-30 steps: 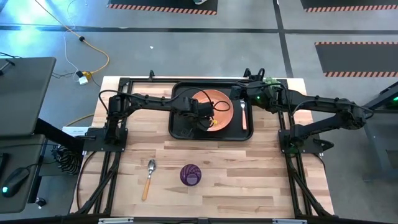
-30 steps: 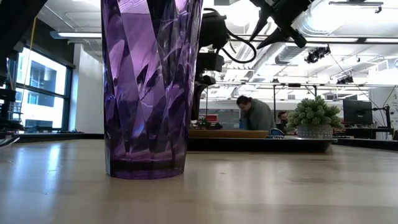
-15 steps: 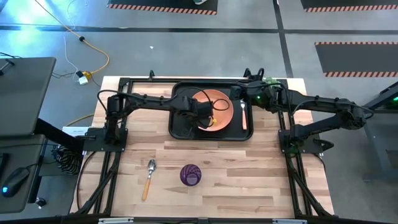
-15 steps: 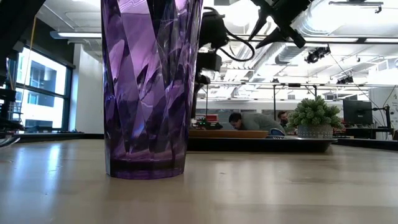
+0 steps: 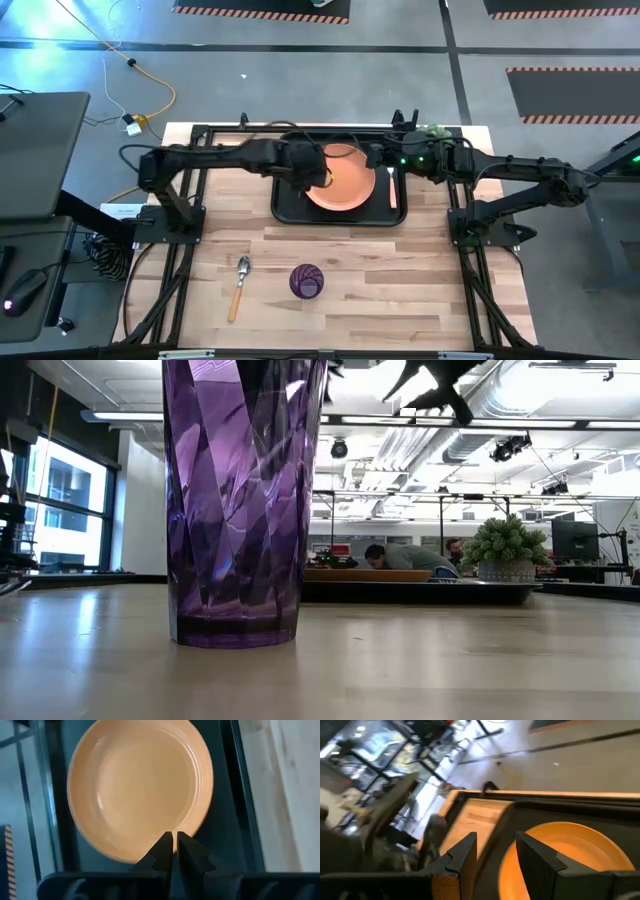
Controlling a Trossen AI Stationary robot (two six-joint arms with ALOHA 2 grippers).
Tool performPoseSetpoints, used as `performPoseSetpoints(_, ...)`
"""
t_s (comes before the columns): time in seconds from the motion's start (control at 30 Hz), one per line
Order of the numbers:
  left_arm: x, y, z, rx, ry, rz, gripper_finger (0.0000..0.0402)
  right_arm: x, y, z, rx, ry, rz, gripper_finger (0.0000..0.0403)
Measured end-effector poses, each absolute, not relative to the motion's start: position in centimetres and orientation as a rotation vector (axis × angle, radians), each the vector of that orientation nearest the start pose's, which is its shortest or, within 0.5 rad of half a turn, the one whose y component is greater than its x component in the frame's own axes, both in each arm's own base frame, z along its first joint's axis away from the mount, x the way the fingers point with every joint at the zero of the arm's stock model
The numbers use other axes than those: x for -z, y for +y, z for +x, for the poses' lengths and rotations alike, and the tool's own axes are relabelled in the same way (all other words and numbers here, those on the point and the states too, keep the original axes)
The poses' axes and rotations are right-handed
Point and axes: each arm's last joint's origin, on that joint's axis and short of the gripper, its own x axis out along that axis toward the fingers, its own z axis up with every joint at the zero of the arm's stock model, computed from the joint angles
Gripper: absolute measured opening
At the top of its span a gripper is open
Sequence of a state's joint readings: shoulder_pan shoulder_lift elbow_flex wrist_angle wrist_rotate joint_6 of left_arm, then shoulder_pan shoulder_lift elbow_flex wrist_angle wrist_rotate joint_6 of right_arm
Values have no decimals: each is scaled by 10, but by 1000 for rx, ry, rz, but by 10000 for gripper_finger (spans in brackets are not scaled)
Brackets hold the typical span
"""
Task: Pick and place plate/cup/fork/spoon on tray
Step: Put the violet cup on the black serving tray
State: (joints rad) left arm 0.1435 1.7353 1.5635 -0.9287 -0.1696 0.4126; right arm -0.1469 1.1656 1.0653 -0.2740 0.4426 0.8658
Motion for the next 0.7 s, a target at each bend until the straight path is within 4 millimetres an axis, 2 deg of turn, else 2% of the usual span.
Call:
performPoseSetpoints(0.3, -347, 48, 308, -185, 1042, 180, 16, -363, -28, 257, 525, 10, 674, 129)
performPoseSetpoints(0.5, -365, 41, 272, -237, 1091, 62, 16, -376, -18, 260, 393, -74, 623, 129)
performPoseSetpoints(0.7, -377, 31, 244, -294, 1099, -45, 16, -395, -10, 260, 310, -233, 521, 129)
